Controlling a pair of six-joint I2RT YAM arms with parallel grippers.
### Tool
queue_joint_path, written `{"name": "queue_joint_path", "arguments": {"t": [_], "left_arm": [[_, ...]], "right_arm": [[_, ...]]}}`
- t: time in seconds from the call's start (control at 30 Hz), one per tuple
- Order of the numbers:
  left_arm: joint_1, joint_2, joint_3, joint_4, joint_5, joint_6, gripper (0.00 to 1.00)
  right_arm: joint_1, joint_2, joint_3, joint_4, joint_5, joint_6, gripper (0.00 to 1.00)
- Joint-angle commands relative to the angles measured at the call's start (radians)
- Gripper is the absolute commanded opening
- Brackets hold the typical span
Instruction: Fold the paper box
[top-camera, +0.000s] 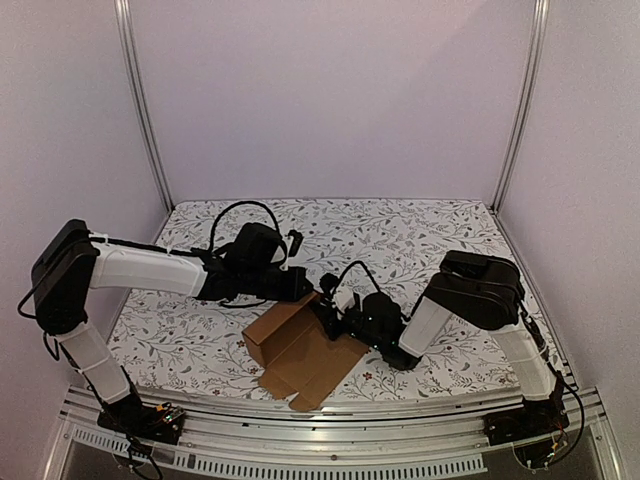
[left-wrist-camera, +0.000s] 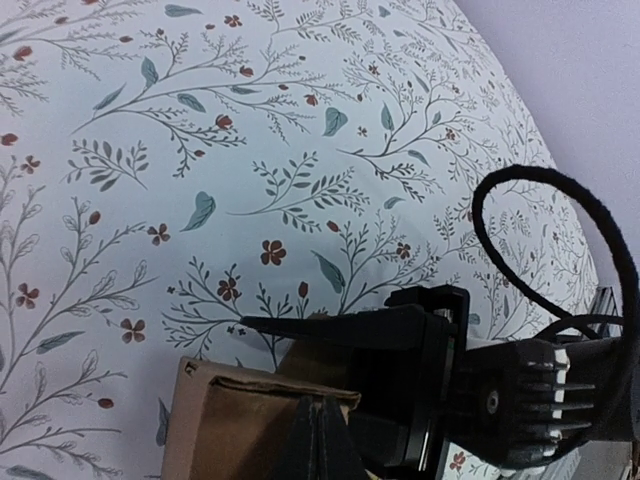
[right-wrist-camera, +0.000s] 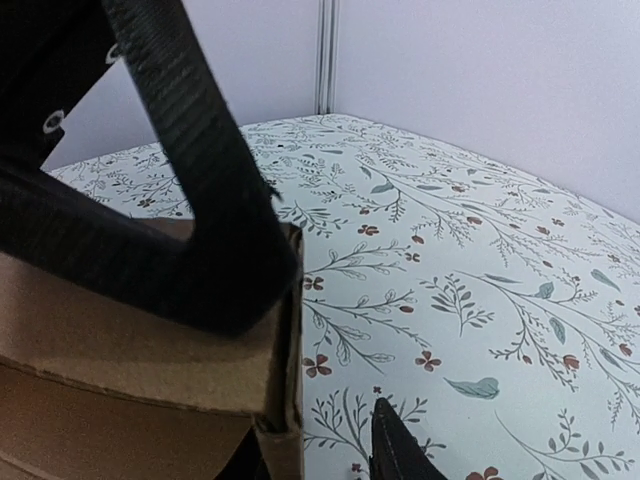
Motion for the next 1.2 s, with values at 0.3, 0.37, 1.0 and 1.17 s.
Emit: {"name": "queue_joint_path", "arguments": {"t": [0.3,0.37,1.0,1.17], "left_arm": [[0.003,-0.054,0.011,-0.081,-0.027,0.026,0.00],[0.006,-0.066,0.021,-0.088,-0.022,0.030,0.00],[0.005,-0.195,0.097,-0.454,-0.073,0.102,0.68],[-0.038,-0.179,0.146,-0.644,-0.148,0.117,0.78]], "right_arm": [[0.007,-0.279,-0.238,-0.187,0.010,0.000,0.49],[0.005,-0.346,-0.268,-0.254,0.009,0.018,0.53],[-0.112,-0.965,-0.307,-1.215,-0.124,0.362,0.99],[-0.128,-1.006,-0.270,-1.432,-0.202,0.416,0.99]]}}
